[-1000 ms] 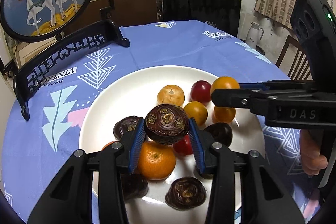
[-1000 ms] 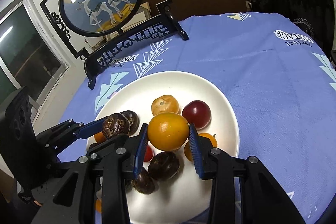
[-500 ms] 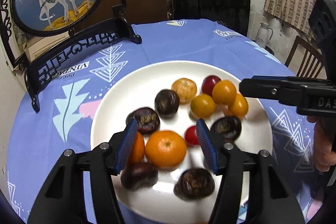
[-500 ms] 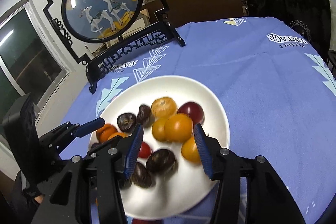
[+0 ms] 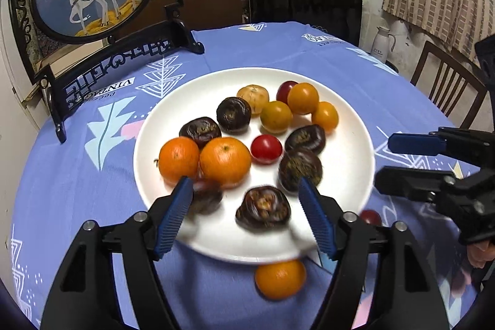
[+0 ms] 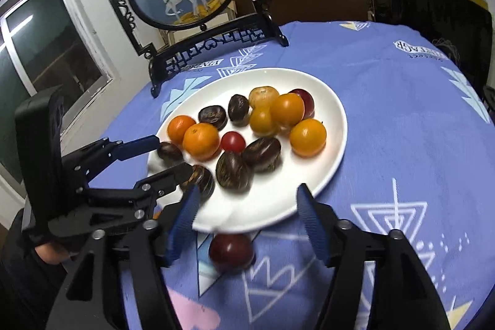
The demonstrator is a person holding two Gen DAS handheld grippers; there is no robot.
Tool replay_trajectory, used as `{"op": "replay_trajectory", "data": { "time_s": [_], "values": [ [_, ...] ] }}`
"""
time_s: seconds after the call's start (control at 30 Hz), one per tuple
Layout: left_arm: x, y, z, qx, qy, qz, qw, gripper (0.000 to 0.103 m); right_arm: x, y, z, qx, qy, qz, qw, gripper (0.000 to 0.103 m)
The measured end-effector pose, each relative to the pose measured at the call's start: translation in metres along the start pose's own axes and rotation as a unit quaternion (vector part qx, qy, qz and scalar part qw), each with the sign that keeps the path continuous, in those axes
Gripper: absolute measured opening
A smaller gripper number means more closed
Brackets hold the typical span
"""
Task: Organize fruits
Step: 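Grasp the last mandarin with the left tool while the right tool grasps the red plum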
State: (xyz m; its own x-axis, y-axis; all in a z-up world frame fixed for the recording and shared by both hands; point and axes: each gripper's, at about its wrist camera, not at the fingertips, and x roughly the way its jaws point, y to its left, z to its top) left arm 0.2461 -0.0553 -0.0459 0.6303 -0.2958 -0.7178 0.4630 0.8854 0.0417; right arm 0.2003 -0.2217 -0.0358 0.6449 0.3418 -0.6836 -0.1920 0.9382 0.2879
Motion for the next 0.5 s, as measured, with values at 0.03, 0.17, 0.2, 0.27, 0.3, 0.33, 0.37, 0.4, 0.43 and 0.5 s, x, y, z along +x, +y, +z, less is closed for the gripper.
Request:
{"op": "replay_trajectory", "data": {
  "time_s": [0.03, 0.17, 0.2, 0.27, 0.3, 0.33, 0.37, 0.4, 0.43, 0.5],
  "values": [
    [-0.002, -0.001, -0.002, 0.000, 0.000, -0.001, 1.0000, 0.069, -0.003, 0.001, -0.003, -0.003, -0.001, 0.000, 1.000, 0.069],
    [-0.012, -0.004, -0.009, 0.001, -0.003, -0.001, 1.0000, 0.070, -0.010, 0.005, -0.017, -0.007, 0.002, 0.002, 1.000, 0.069],
    [-0.015, -0.005, -0.011, -0.001, -0.003, 0.000, 1.0000, 0.071, -0.012, 0.006, -0.022, -0.008, 0.003, 0.001, 1.000, 0.069],
    [-0.020, -0.006, -0.014, -0.003, -0.005, 0.000, 1.0000, 0.075, -0.013, 0.007, -0.026, -0.008, 0.005, 0.002, 1.000, 0.070],
    [-0.024, -0.007, -0.017, -0.004, -0.007, 0.001, 1.0000, 0.077, -0.014, 0.007, -0.030, -0.007, 0.005, 0.003, 1.000, 0.072],
    [-0.026, -0.008, -0.020, -0.004, -0.007, 0.002, 1.0000, 0.080, -0.015, 0.007, -0.032, -0.006, 0.005, 0.002, 1.000, 0.074],
    [-0.028, -0.007, -0.022, -0.004, -0.007, 0.002, 1.0000, 0.082, -0.016, 0.007, -0.034, -0.006, 0.005, 0.001, 1.000, 0.075],
    [-0.030, -0.009, -0.026, -0.003, -0.006, 0.001, 1.0000, 0.085, -0.017, 0.007, -0.037, -0.005, 0.005, 0.000, 1.000, 0.076],
    [-0.033, -0.011, -0.031, 0.001, -0.004, 0.001, 1.0000, 0.089, -0.018, 0.007, -0.039, -0.003, 0.004, 0.000, 1.000, 0.079],
    [-0.035, -0.014, -0.038, 0.005, 0.001, 0.000, 1.0000, 0.092, -0.020, 0.006, -0.041, 0.000, 0.001, -0.001, 1.000, 0.083]
  ]
}}
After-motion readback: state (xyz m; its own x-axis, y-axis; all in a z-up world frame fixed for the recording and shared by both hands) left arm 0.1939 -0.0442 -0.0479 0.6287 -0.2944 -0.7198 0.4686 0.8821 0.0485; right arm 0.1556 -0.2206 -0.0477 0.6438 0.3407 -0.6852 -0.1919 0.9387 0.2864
